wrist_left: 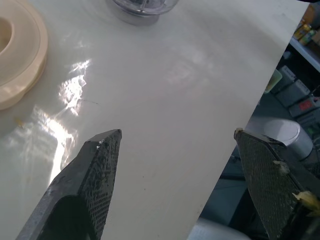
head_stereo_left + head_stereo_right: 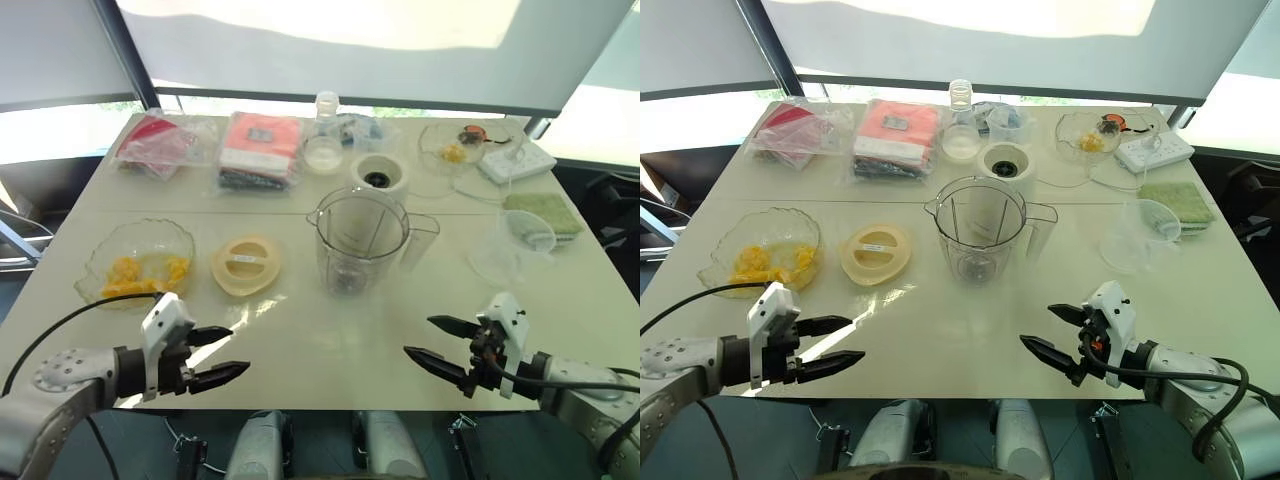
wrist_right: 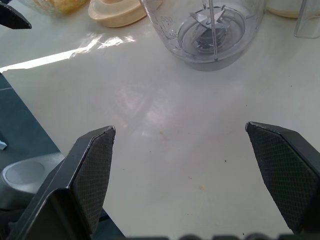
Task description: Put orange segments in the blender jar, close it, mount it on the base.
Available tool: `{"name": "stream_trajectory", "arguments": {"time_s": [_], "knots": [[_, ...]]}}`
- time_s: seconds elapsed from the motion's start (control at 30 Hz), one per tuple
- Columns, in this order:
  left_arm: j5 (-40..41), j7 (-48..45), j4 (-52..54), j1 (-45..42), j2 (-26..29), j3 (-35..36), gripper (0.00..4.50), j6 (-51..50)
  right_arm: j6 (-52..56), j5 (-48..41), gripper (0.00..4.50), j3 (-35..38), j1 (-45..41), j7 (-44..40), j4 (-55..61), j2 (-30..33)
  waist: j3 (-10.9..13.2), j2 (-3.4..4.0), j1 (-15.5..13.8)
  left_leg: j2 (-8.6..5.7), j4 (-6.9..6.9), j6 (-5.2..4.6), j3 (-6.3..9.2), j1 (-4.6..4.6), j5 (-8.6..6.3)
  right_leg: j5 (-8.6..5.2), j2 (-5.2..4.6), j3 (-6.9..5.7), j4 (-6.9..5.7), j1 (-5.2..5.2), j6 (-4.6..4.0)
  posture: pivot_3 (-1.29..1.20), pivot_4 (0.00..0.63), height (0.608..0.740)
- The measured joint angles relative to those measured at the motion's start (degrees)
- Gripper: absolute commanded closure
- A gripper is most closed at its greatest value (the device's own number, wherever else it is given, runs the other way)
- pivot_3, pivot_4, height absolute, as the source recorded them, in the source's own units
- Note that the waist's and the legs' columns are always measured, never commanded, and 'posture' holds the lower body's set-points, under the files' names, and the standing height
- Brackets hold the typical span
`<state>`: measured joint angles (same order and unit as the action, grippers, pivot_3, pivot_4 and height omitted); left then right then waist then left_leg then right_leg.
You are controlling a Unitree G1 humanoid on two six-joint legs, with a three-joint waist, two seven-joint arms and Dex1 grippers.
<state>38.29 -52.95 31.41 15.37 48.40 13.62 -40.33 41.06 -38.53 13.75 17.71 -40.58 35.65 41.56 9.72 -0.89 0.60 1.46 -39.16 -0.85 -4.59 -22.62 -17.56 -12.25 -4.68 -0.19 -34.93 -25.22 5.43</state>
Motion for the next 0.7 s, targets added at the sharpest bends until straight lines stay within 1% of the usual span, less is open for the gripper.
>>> {"name": "stream_trajectory", "arguments": {"time_s": [0.53,0.7], "knots": [[0.06,-0.57,-1.42,-1.83,-0.28,-1.18,0.75,-0.59,0.34,-0.53,0.11,0.28,-1.71,2.49,0.75,0.01,0.00,-0.01,-0.03,-0.01,0.00,-0.01,0.00,0.00,0.01,0.00,0.01,0.00,0.00,0.03,0.00,0.00,0.150,0.740],[0.17,-1.20,-1.43,-2.22,0.03,-1.20,0.75,-0.57,3.80,-2.41,0.11,1.69,-2.47,4.08,1.49,0.30,0.00,-0.01,-0.01,-0.01,0.00,-0.01,0.00,0.00,0.01,0.00,0.00,0.00,-0.01,0.02,0.00,0.00,0.150,0.740]]}}
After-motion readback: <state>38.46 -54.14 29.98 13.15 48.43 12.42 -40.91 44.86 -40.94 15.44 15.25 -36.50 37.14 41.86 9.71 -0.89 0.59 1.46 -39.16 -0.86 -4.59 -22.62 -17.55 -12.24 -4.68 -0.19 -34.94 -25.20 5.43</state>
